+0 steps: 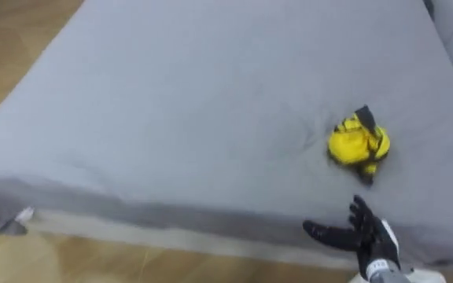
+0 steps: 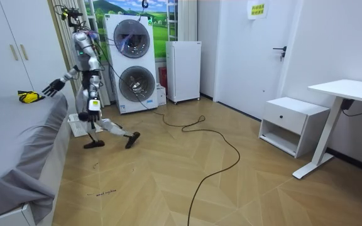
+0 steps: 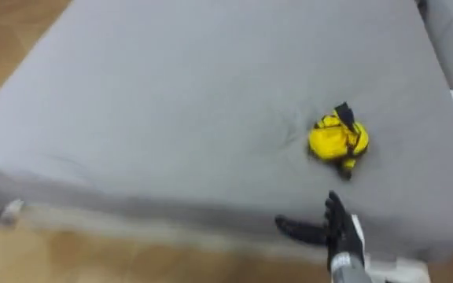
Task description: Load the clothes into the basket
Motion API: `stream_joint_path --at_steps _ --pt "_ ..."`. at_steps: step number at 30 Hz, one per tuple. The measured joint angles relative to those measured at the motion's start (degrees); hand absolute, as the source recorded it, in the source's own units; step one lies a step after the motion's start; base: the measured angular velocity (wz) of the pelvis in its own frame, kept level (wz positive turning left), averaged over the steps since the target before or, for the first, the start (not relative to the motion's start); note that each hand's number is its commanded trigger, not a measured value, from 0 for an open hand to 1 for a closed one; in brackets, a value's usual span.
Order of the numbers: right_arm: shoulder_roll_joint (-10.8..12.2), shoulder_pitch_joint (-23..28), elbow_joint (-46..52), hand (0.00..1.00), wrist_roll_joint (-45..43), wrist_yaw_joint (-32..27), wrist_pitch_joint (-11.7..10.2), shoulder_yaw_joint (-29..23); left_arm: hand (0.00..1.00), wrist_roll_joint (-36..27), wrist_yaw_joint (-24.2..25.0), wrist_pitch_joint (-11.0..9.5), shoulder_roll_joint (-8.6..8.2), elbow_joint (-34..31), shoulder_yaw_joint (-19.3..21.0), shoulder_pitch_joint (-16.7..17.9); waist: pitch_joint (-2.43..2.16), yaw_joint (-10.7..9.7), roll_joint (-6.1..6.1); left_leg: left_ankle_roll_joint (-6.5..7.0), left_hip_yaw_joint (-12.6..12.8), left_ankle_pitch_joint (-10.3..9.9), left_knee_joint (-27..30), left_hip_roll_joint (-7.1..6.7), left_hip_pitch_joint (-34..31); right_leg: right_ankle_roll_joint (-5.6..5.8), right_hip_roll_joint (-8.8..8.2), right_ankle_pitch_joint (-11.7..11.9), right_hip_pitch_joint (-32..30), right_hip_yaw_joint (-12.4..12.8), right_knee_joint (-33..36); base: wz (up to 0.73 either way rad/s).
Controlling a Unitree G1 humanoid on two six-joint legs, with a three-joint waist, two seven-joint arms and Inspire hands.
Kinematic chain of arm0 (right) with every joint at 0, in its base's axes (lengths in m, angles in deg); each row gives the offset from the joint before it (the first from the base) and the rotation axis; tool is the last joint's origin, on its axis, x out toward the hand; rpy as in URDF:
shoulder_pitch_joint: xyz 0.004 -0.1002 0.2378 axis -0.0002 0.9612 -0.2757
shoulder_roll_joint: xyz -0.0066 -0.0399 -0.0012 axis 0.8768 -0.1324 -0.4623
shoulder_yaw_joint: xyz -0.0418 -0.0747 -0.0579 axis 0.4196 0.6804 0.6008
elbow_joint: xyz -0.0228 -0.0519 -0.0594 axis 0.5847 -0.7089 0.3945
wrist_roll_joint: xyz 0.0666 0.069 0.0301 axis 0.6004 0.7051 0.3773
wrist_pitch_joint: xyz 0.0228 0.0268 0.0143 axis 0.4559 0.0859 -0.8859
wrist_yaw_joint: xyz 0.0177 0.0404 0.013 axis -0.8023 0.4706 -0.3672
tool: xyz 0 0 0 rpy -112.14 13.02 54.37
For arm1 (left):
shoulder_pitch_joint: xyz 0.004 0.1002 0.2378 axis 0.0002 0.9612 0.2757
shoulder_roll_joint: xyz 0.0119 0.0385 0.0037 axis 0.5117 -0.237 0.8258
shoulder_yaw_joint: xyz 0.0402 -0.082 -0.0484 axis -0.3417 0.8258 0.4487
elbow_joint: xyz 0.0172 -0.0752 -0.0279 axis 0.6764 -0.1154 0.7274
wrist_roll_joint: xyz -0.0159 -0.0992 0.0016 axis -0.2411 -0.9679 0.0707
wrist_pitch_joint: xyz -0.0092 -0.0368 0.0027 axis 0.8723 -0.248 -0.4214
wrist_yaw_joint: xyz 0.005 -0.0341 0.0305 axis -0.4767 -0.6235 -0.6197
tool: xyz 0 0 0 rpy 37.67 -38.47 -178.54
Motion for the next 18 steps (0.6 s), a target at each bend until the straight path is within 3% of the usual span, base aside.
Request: stream_joint_path --at_steps 1,2,4,5,7,8,9,10,11,14,18 --pt "0.1 0.0 0.0 0.0 0.0 -0.2 0.0 0.0 0.0 -0.3 -0.1 0.0 0.02 -0.2 0.0 -0.1 -0.04 0.0 -0.55 -0.13 0.1 -0.4 1.3 -0.37 -1.4 0.17 -0.13 -0.4 0.8 0.5 -0.7 0.0" --pt "0.1 0.0 0.0 0.0 0.0 -0.7 0.0 0.0 0.0 -0.3 -0.1 -0.2 -0.09 -0.9 -0.3 -0.2 0.08 -0.1 -1.89 0.22 0.5 -2.5 2.0 -1.27 -4.1 0.31 -0.3 -0.3 2.9 1.5 -2.8 0.0" --pt "0.0 0.7 1.3 0.0 -0.2 -1.8 0.0 -0.3 0.0 -1.0 -0.3 -0.5 -0.27 -1.6 -0.3 0.0 0.14 -0.1 -2.5 0.94 2.1 -5.7 0.7 -2.14 -7.9 0.71 0.0 0.1 6.5 2.3 -6.6 -0.14" --pt "-0.1 0.8 1.8 0.0 -0.5 -2.3 0.0 -0.5 0.0 -1.0 -0.4 -0.5 -0.22 -1.7 -0.2 0.1 0.12 0.0 -2.5 1.07 3.4 -7.3 -2.0 -2.21 -10.3 1.16 0.01 0.4 8.6 2.8 -8.4 -0.17" --pt "-0.4 0.9 2.4 0.0 -0.3 -3.0 0.0 -0.8 0.0 -1.2 -0.8 -0.5 -0.31 -1.8 -0.2 0.1 -0.25 0.0 -2.83 1.1 3.2 -7.6 -9.0 -3.12 -13.4 1.78 -0.25 0.7 10.5 4.2 -10.3 -0.33" --pt "-0.5 1.0 3.8 0.0 -0.6 -3.6 0.1 -1.0 0.0 -1.2 -1.0 -0.5 -0.54 -1.8 -0.2 0.4 -0.56 0.3 -2.69 0.97 3.3 -7.1 -14.8 -3.7 -15.0 2.34 -0.39 0.7 11.2 5.5 -11.1 -0.64" --pt "-0.4 1.0 5.3 0.0 -0.7 -4.1 0.1 -1.0 0.0 -1.3 -1.1 -0.5 -0.65 -1.8 -0.2 0.8 -0.64 0.4 -2.66 1.79 3.4 -3.4 -19.3 -4.07 -16.6 3.01 -0.78 0.4 11.6 7.0 -11.1 -0.6" --pt "-0.3 1.1 5.8 0.0 -0.8 -4.3 0.1 -0.9 0.0 -1.3 -1.2 -0.5 -0.63 -1.8 -0.2 1.1 -0.89 0.3 -2.61 2.77 3.4 -1.1 -20.3 -4.54 -16.6 3.51 -1.16 0.1 12.0 7.9 -11.0 -0.46" --pt "-0.3 2.3 7.9 0.0 -1.8 -4.8 0.2 -0.8 0.0 -1.3 -1.2 -0.5 -0.7 -1.8 -0.3 1.6 -1.45 0.2 -2.73 2.9 3.1 0.1 -22.9 -5.39 -14.9 4.39 -1.56 0.1 13.0 9.1 -12.0 -0.32" --pt "-0.3 3.7 13.7 0.0 -5.9 -6.5 0.1 -1.3 0.0 -0.7 -0.5 -0.5 -0.93 -1.8 -0.2 1.8 -1.35 -0.2 -2.96 3.26 2.5 0.6 -27.5 -7.14 -11.0 5.68 -1.51 0.9 15.1 10.4 -15.3 -0.26" --pt "-0.6 3.8 16.7 0.0 -8.7 -8.9 -1.0 -2.8 0.0 -0.1 0.5 -0.4 -0.69 -2.0 0.0 1.7 -1.28 -1.2 -3.12 3.31 0.3 0.6 -30.7 -8.42 -8.5 6.11 -2.0 1.1 17.6 10.2 -18.2 -0.01"
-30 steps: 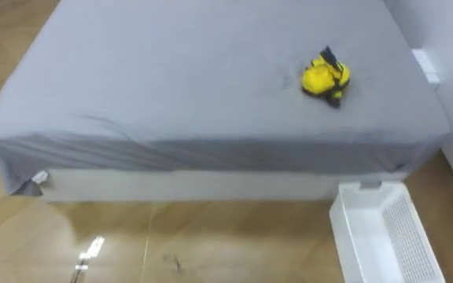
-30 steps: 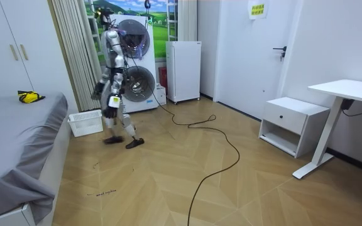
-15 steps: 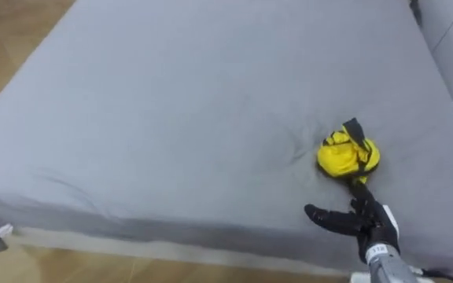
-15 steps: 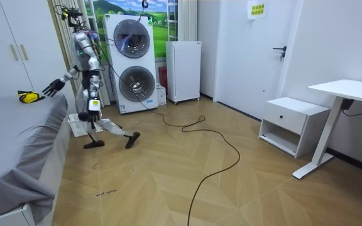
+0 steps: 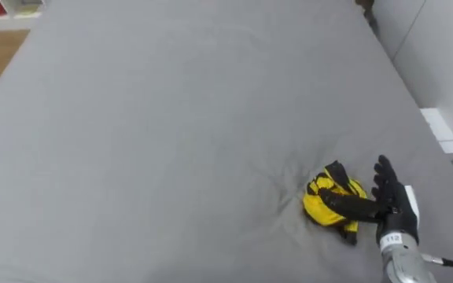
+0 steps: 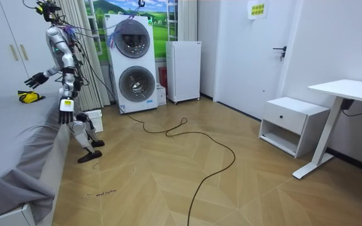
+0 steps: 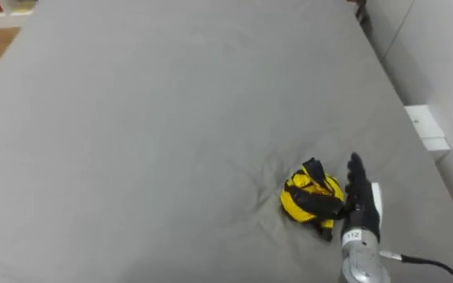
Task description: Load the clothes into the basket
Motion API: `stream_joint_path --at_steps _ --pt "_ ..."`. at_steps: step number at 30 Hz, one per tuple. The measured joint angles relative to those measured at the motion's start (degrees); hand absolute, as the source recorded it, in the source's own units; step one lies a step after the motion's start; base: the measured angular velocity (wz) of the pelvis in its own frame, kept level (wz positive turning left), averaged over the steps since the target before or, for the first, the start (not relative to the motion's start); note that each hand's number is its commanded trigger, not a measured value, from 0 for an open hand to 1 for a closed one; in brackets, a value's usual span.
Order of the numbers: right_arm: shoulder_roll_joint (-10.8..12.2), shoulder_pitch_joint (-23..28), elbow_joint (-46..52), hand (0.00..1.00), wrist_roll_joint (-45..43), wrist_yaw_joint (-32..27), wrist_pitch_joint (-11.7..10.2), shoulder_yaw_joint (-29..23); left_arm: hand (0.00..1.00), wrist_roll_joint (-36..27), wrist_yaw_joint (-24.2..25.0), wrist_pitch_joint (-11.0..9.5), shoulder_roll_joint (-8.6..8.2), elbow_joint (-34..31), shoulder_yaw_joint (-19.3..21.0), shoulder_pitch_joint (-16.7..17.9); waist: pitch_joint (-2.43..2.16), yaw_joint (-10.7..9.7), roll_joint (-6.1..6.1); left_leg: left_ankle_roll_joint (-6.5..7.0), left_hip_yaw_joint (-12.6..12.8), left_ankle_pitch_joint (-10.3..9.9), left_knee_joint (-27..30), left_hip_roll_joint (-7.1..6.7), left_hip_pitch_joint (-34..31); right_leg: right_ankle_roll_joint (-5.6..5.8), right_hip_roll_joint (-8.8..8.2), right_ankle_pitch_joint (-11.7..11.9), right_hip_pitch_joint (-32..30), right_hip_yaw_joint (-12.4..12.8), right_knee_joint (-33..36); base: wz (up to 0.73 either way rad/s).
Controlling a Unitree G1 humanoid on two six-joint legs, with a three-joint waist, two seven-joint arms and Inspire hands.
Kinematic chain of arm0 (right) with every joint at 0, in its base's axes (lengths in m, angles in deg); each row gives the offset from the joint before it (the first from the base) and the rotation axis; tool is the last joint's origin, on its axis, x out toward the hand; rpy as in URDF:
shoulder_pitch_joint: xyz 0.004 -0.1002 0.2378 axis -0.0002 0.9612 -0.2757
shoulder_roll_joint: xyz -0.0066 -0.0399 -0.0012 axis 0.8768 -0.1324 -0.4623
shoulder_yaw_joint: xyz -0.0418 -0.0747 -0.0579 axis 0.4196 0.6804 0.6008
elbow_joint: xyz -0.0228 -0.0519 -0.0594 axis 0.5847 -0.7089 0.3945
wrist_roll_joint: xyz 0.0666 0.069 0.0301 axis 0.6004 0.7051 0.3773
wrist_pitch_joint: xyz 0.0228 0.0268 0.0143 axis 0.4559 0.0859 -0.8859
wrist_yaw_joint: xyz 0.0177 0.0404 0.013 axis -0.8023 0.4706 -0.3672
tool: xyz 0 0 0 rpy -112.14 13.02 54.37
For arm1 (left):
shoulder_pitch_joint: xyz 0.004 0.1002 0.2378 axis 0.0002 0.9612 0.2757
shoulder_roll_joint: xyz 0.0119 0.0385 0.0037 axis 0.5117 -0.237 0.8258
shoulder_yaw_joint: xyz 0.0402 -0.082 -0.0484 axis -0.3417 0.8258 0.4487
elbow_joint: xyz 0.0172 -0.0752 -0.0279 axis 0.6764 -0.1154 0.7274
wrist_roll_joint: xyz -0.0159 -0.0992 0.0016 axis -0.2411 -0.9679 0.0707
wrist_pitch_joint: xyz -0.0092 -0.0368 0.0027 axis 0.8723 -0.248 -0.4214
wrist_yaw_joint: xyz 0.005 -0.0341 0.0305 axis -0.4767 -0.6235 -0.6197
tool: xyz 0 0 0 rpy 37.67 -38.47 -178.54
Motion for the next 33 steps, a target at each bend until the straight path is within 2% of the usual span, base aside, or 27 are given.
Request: stream_joint_path --at_steps 4,6,8,13,16,19,20,21,23,28,29,30,33 --pt "-0.3 -0.4 0.0 0.0 0.2 -3.4 0.0 -0.5 0.0 -0.1 0.1 0.3 0.11 0.1 0.0 -0.1 0.35 0.0 -0.31 0.15 -0.3 0.1 -1.5 -0.32 0.4 0.03 0.0 0.0 0.2 -0.7 -0.8 0.06" --pt "-0.4 -1.9 -0.2 0.0 0.0 -4.9 0.2 -0.5 0.0 -0.1 0.1 2.0 0.27 0.1 0.0 -1.3 0.7 -0.4 0.01 0.37 -1.3 0.3 -1.4 -0.51 -1.2 0.34 -0.17 0.2 -1.0 -1.9 -1.0 0.18" --pt "-0.7 -3.2 -2.0 0.0 -0.8 -5.2 0.3 -0.5 0.0 -0.1 0.1 2.7 0.43 0.2 -0.2 -2.5 0.82 -0.3 0.03 0.49 -1.9 0.4 -1.4 -0.71 -2.2 0.35 -0.21 0.2 -1.6 -2.5 -1.0 0.2" --pt "-1.1 -9.7 -14.2 0.0 -2.8 -5.1 1.2 -0.5 0.0 1.8 1.1 3.3 0.59 0.2 0.4 -3.6 0.8 0.2 -0.11 0.68 -3.1 0.7 -0.9 -1.13 -5.2 0.39 -0.62 0.2 -3.9 -4.3 -0.8 0.15" --pt "-1.6 -14.1 -21.2 0.0 -3.0 -4.1 2.8 -0.3 0.0 2.1 1.6 4.6 0.6 0.4 0.6 -5.8 0.87 1.5 0.01 0.93 -3.5 1.6 -1.1 -1.62 -7.3 0.65 -1.06 0.4 -5.7 -5.1 -0.8 0.15" --pt "-2.8 -17.4 -29.0 0.0 -3.4 -3.8 3.1 0.9 0.0 2.1 1.6 5.1 0.62 1.0 0.5 -6.5 0.92 1.8 0.08 1.03 -3.8 1.7 -1.1 -1.72 -7.5 0.73 -1.25 0.4 -5.5 -6.5 -0.8 0.16" --pt "-3.2 -18.3 -31.3 0.0 -3.6 -4.1 3.1 1.9 0.0 2.1 1.6 5.3 0.77 2.0 0.5 -6.8 1.02 2.6 0.07 1.03 -3.8 1.7 -1.1 -1.72 -7.9 0.77 -1.32 0.5 -5.7 -7.4 -0.9 0.09" --pt "-3.5 -18.8 -32.6 0.0 -3.7 -4.0 3.1 2.3 0.0 2.1 1.7 5.4 0.92 2.3 0.5 -7.0 1.03 2.8 -0.06 1.03 -3.8 1.7 -1.0 -1.72 -8.2 0.77 -1.34 0.5 -5.9 -7.8 -0.9 0.08" --pt "-5.2 -20.2 -37.5 0.0 -3.8 -4.0 3.2 4.2 0.0 1.9 1.9 6.5 1.44 3.0 0.3 -8.0 1.07 3.2 -0.24 1.03 -4.7 2.2 -0.6 -1.92 -10.0 0.77 -1.77 0.5 -7.0 -10.3 -0.9 0.23" --pt "-7.0 -20.6 -41.8 0.0 -3.9 -4.7 3.6 5.3 0.0 1.9 1.8 7.2 1.78 3.4 -1.1 -9.1 1.15 4.4 -0.19 1.23 -4.9 3.0 -0.7 -2.32 -11.2 0.77 -2.22 0.5 -7.4 -12.2 -0.9 0.26" --pt "-7.4 -21.2 -43.0 0.16 -4.3 -4.7 4.0 5.5 0.0 1.9 1.8 7.3 1.82 4.1 -1.7 -9.4 1.17 4.7 -0.16 1.29 -5.0 3.2 -0.7 -2.42 -11.4 0.77 -2.2 0.5 -7.4 -12.5 -0.9 0.14" --pt "-7.5 -21.5 -43.3 1.0 -4.5 -4.7 4.3 5.7 0.0 1.9 1.9 7.4 1.82 4.2 -2.0 -9.6 1.2 4.8 -0.11 1.32 -5.0 3.2 -0.7 -2.45 -11.5 0.78 -2.22 0.5 -7.4 -12.5 -0.9 0.12" --pt "-7.7 -23.1 -45.3 1.0 -4.7 -5.4 4.4 5.9 0.0 1.9 2.2 7.8 2.58 4.7 -3.8 -10.6 1.4 4.6 0.19 1.41 -5.2 3.3 0.5 -2.46 -13.3 0.86 -2.24 0.5 -8.3 -13.1 -0.9 0.15"
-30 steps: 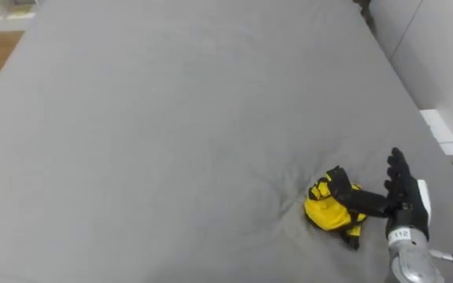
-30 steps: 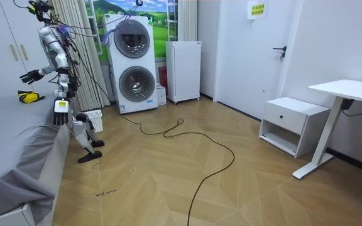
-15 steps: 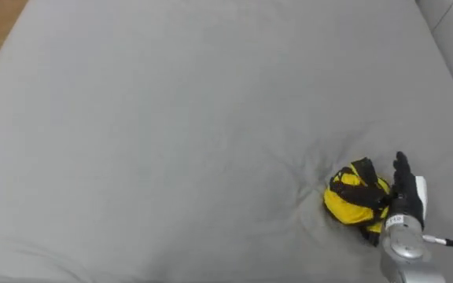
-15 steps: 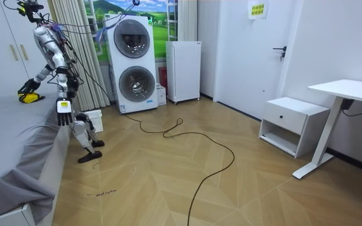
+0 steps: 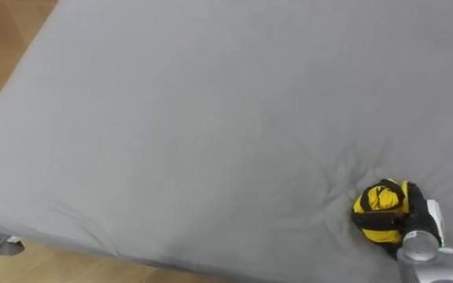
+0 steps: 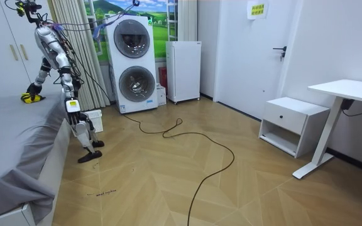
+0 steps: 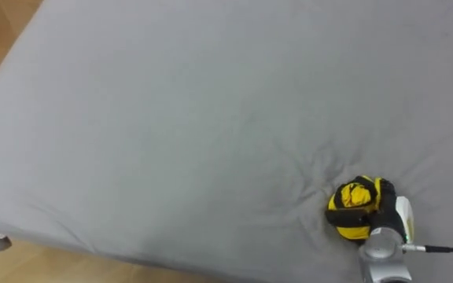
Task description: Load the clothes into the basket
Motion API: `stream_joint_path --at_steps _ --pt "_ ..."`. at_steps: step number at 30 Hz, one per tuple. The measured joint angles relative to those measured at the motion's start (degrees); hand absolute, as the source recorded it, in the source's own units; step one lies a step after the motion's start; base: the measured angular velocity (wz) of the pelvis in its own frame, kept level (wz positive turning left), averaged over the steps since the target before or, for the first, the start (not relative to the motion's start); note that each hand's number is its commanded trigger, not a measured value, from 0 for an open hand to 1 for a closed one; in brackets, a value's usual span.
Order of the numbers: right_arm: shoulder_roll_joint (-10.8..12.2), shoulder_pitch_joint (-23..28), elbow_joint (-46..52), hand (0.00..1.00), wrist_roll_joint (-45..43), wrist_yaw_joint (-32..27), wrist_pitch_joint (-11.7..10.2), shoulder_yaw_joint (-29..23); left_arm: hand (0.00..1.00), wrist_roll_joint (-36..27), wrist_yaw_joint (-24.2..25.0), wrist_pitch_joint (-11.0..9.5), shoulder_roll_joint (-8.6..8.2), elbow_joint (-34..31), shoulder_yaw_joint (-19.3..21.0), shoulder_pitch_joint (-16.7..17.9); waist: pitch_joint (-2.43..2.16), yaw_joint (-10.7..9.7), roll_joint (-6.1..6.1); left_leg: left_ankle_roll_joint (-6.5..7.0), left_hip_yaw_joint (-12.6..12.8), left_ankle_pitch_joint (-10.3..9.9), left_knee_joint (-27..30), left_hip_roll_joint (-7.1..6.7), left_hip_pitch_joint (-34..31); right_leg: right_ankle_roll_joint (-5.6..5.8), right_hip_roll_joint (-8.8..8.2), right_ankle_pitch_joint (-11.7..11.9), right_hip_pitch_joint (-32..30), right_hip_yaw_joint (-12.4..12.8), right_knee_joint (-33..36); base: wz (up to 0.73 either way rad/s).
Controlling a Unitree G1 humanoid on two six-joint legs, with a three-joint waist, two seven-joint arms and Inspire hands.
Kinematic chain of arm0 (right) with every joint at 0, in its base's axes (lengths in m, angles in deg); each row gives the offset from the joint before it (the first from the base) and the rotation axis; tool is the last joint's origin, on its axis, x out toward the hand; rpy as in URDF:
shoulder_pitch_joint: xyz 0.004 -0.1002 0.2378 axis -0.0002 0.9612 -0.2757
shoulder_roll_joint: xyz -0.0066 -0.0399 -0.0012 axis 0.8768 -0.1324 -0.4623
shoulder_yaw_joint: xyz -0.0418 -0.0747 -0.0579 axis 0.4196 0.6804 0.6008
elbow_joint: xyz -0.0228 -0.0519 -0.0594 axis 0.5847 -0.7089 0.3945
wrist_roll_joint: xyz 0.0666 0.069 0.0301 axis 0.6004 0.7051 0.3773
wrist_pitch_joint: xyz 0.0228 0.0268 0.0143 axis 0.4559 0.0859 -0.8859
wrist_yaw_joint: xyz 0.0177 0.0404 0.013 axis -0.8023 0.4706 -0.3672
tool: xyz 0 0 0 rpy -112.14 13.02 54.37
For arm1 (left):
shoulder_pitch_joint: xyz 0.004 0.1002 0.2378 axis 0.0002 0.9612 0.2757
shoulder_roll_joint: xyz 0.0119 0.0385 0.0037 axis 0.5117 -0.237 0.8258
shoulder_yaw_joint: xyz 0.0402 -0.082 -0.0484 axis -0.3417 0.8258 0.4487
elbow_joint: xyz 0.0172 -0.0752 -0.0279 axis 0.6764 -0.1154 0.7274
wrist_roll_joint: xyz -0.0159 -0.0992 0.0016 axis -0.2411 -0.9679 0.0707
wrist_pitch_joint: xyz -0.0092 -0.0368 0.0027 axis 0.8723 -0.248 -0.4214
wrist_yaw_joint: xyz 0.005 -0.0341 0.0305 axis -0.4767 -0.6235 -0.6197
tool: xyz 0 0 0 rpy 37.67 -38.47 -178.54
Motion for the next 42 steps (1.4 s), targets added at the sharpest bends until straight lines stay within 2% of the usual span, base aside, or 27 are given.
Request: stream_joint_path --at_steps 3,5,8,11,14,17,18,19,21,22,23,25,27,29,31,35,38,42 --pt "-1.2 -0.9 -1.6 1.0 -0.4 -1.3 0.1 0.6 0.0 0.0 0.4 0.0 0.51 0.8 -2.2 -1.5 0.44 0.1 0.74 0.1 -0.2 0.2 0.8 0.03 -0.9 0.0 0.01 0.2 -0.2 -0.4 0.0 0.15" --pt "-2.2 -1.0 -1.9 1.0 -0.2 -1.8 0.1 0.5 0.0 -0.2 0.4 0.0 0.57 0.7 -3.4 -1.9 0.34 0.1 1.31 0.13 -0.3 0.2 1.7 0.12 -2.1 -0.08 -0.12 0.5 -1.0 -0.7 0.1 0.04" --pt "-3.0 -0.9 -3.0 1.0 1.3 -2.0 0.0 0.4 0.0 -0.3 0.4 0.0 0.63 0.8 -3.4 -1.9 0.25 0.1 1.55 0.11 -0.3 0.2 1.9 0.18 -2.4 -0.14 -0.05 0.5 -1.2 -0.8 0.1 0.02" --pt "-3.0 -0.5 -4.0 1.0 4.1 -1.8 0.4 0.2 0.0 -0.2 0.3 0.0 0.78 0.7 -3.3 -1.8 0.03 0.5 1.85 0.11 -0.2 0.2 1.6 0.1 -2.0 -0.13 -0.1 0.5 -0.9 -0.7 0.0 -0.01" --pt "-3.3 -0.5 -4.0 1.0 7.4 -1.5 1.2 -0.9 0.0 -0.3 0.1 -0.2 1.33 0.7 -3.2 -1.8 -0.24 0.7 1.68 0.15 0.5 0.3 1.0 0.06 -1.3 -0.09 -0.07 0.5 -0.7 -0.1 -0.3 -0.08" --pt "-3.3 1.0 -3.5 1.0 9.9 -1.0 1.1 -1.3 0.0 -0.2 -0.2 -0.3 1.44 0.7 -3.1 -1.5 -0.27 1.0 1.15 0.27 2.1 0.5 -0.4 -0.06 1.1 0.31 -0.12 0.2 0.7 0.9 -0.2 -0.14" --pt "-3.3 1.3 -3.3 1.0 11.1 -0.3 1.3 -1.8 0.0 -0.2 -0.3 -0.4 1.51 0.7 -3.0 -1.6 -0.11 0.8 0.6 0.31 2.7 0.5 -1.1 -0.04 2.0 0.41 -0.17 0.2 1.1 1.9 -0.2 -0.17" --pt "-3.3 1.5 -3.2 1.0 11.2 0.0 1.3 -1.8 0.0 -0.2 -0.3 -0.4 1.51 0.7 -2.6 -1.6 -0.23 0.9 0.4 0.35 3.1 0.6 -1.5 -0.02 2.6 0.46 -0.17 0.2 1.3 2.4 -0.2 -0.28" --pt "-3.3 4.3 0.8 1.0 11.2 1.0 1.4 -1.9 0.0 0.0 -0.5 -0.5 1.53 0.3 -0.5 -1.5 -0.35 0.5 -0.87 0.37 4.3 0.6 -2.5 -0.01 5.1 0.57 -0.23 0.1 2.9 3.6 -0.3 -0.3" --pt "-3.3 5.0 1.9 1.0 11.0 1.0 1.4 -1.9 0.0 0.1 -0.6 -0.5 1.62 0.1 -0.2 -1.3 -0.38 0.0 -1.26 0.37 4.5 0.6 -2.6 -0.02 5.6 0.58 -0.24 0.1 3.3 4.0 -0.3 -0.21" --pt "-3.3 6.6 4.7 1.0 10.6 0.9 1.4 -2.1 0.0 0.5 -1.0 -0.6 1.92 -0.8 0.2 -1.1 -0.33 -0.8 -2.14 0.37 5.4 0.6 -2.8 -0.04 6.9 0.59 -0.11 0.1 4.3 6.0 -1.0 -0.17" --pt "-3.3 9.6 9.6 1.0 9.5 0.9 1.3 -3.0 0.0 1.6 -1.2 -0.8 2.2 -1.7 0.6 -0.8 -0.49 -2.0 -3.3 0.36 5.6 0.6 -2.9 -0.09 8.5 0.64 0.02 0.1 5.7 8.3 -1.3 -0.25" --pt "-3.2 12.5 14.6 1.0 9.5 1.0 1.3 -4.7 0.0 2.3 -1.3 -0.9 1.95 -1.7 1.3 -0.8 -0.69 -3.1 -3.94 0.37 7.4 0.5 -3.7 0.05 10.5 0.72 0.12 0.1 6.6 9.9 -1.7 -0.38" --pt "-3.2 13.4 17.5 1.0 9.6 1.7 1.3 -7.4 0.0 2.8 -1.3 -0.9 1.71 -1.7 1.4 -0.6 -0.72 -4.5 -4.02 0.35 9.1 0.4 -3.8 0.38 12.4 0.78 0.23 0.4 7.3 12.3 -1.6 -0.62" --pt "-3.2 14.4 19.5 1.0 9.6 1.8 1.3 -10.6 0.0 4.8 -1.3 -0.8 1.4 -1.8 1.8 -0.7 -0.89 -6.1 -3.43 0.33 10.3 -0.3 -3.8 0.86 13.1 0.77 0.33 0.5 7.4 13.3 -1.5 -0.37" --pt "-3.2 17.6 22.7 1.0 9.8 0.9 1.5 -15.0 0.0 8.0 -1.2 2.2 1.33 -1.7 4.6 -0.3 -0.79 -8.1 -3.14 0.32 14.3 -0.7 -3.7 1.47 14.4 0.75 1.25 0.6 7.1 17.8 -1.8 -0.46" --pt "-3.2 18.5 22.8 1.0 10.5 0.1 1.8 -17.4 0.0 8.0 -1.3 4.2 1.58 -0.8 4.7 -0.3 -0.59 -10.2 -2.72 0.32 15.4 -0.7 -3.8 1.55 15.1 0.93 1.57 0.8 6.9 20.1 -1.6 -0.32" --pt "-2.6 21.5 22.8 1.0 11.0 0.0 1.9 -19.6 0.0 8.2 -1.3 5.4 2.03 0.5 5.0 -0.2 -0.53 -11.3 -2.57 0.22 17.4 -0.8 -3.8 1.96 16.0 0.91 2.01 1.1 7.1 21.9 -1.7 -0.25"
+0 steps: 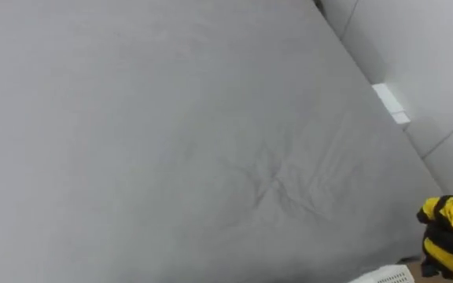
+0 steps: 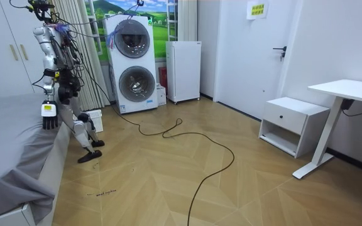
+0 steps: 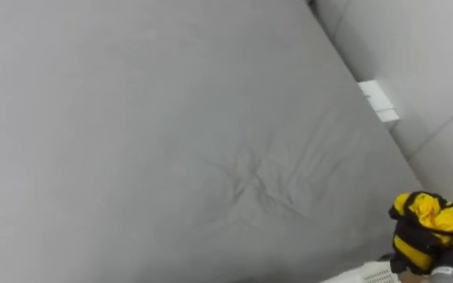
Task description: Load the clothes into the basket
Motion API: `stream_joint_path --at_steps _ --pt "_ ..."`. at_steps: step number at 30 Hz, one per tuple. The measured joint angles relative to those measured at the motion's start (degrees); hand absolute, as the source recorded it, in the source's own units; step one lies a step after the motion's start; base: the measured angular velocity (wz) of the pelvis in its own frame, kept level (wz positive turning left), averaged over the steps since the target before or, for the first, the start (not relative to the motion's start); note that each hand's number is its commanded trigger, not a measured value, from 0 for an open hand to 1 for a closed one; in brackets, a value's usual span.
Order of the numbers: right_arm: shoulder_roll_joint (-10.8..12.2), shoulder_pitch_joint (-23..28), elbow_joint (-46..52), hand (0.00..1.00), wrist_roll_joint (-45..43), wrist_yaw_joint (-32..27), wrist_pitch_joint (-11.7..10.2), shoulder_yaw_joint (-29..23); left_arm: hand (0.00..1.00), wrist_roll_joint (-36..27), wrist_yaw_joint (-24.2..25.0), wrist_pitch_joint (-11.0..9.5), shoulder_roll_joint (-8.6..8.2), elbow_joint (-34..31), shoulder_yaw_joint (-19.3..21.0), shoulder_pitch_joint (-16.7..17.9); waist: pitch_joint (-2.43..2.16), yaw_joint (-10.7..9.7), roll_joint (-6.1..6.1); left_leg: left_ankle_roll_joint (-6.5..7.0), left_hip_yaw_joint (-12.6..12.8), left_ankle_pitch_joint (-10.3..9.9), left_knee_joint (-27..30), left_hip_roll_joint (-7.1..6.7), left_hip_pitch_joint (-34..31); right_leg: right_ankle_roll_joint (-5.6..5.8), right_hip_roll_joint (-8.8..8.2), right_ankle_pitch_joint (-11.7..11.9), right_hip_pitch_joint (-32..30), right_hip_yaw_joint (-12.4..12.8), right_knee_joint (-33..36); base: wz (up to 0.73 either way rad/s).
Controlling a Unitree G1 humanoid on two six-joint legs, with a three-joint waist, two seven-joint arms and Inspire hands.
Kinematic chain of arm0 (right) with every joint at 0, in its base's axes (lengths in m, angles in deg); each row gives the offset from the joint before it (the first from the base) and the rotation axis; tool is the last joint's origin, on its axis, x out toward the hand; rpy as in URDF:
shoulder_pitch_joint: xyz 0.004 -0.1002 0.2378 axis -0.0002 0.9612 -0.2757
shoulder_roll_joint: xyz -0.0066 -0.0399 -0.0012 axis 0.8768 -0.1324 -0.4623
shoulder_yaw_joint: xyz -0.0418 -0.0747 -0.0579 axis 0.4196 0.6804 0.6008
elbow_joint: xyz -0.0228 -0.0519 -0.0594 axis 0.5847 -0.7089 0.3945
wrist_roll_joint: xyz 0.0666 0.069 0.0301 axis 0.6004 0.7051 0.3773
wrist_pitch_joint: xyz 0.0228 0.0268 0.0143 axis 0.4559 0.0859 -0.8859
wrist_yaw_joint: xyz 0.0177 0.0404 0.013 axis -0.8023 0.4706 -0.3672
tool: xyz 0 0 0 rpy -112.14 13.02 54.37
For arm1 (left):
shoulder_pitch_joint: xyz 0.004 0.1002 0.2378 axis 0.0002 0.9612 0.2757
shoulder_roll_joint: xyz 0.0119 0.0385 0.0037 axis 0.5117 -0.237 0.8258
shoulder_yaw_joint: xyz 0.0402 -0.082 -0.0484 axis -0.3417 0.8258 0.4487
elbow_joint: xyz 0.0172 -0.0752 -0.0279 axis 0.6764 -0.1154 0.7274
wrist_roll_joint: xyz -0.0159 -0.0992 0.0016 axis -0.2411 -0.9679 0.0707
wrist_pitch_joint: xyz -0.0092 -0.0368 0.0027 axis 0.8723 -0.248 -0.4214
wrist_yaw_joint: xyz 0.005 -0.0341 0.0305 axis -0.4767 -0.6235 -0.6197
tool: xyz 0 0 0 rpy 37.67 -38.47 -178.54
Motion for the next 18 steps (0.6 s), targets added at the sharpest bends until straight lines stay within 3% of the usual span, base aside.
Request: stream_joint_path --at_steps 4,6,9,12,15,18 --pt "2.8 3.2 -1.2 1.0 -0.1 1.2 0.6 -2.5 0.0 0.0 -0.1 1.8 -0.02 0.0 0.7 0.5 0.14 -1.5 0.59 -0.05 2.2 -0.1 0.0 0.42 0.8 -0.15 0.62 0.3 0.0 2.6 0.1 -0.2" --pt "3.4 3.2 -3.6 1.0 0.0 1.6 0.6 -2.7 0.0 0.1 -0.1 2.2 -0.03 0.1 0.7 0.6 0.55 -2.5 1.61 -0.19 3.1 -1.1 0.1 1.16 0.8 -0.16 1.12 0.7 -0.1 3.3 -0.1 -0.16" --pt "4.5 3.2 -9.6 1.0 1.4 2.8 1.1 -2.9 0.0 0.0 0.0 2.6 -0.09 0.1 0.6 1.0 0.37 -4.1 2.5 0.0 3.6 -1.5 0.1 1.3 -0.1 -0.09 1.2 0.9 -1.8 3.7 1.1 -0.09" --pt "4.5 2.8 -10.6 1.0 3.1 3.9 1.8 -3.2 0.0 0.0 0.0 2.6 -0.26 0.1 0.6 1.0 0.3 -4.6 3.14 0.05 4.6 -1.5 0.3 1.29 -1.3 0.07 1.58 1.0 -4.0 4.8 2.2 -0.21" --pt "3.8 0.8 -11.0 1.0 5.9 3.3 1.8 -3.7 0.0 -1.0 -0.1 3.0 -0.4 0.2 -1.3 0.9 0.1 -4.9 4.94 0.44 5.0 -1.5 0.6 1.28 -3.9 0.33 1.89 2.1 -7.2 6.3 2.4 -0.36" --pt "3.1 -2.3 -13.0 1.0 8.7 3.0 1.8 -3.6 0.0 -3.6 -0.2 3.0 -0.39 0.3 -4.1 0.4 0.18 -5.8 6.73 0.91 5.3 -1.4 1.3 1.09 -6.9 0.64 1.85 2.4 -10.8 7.1 3.8 -0.15"
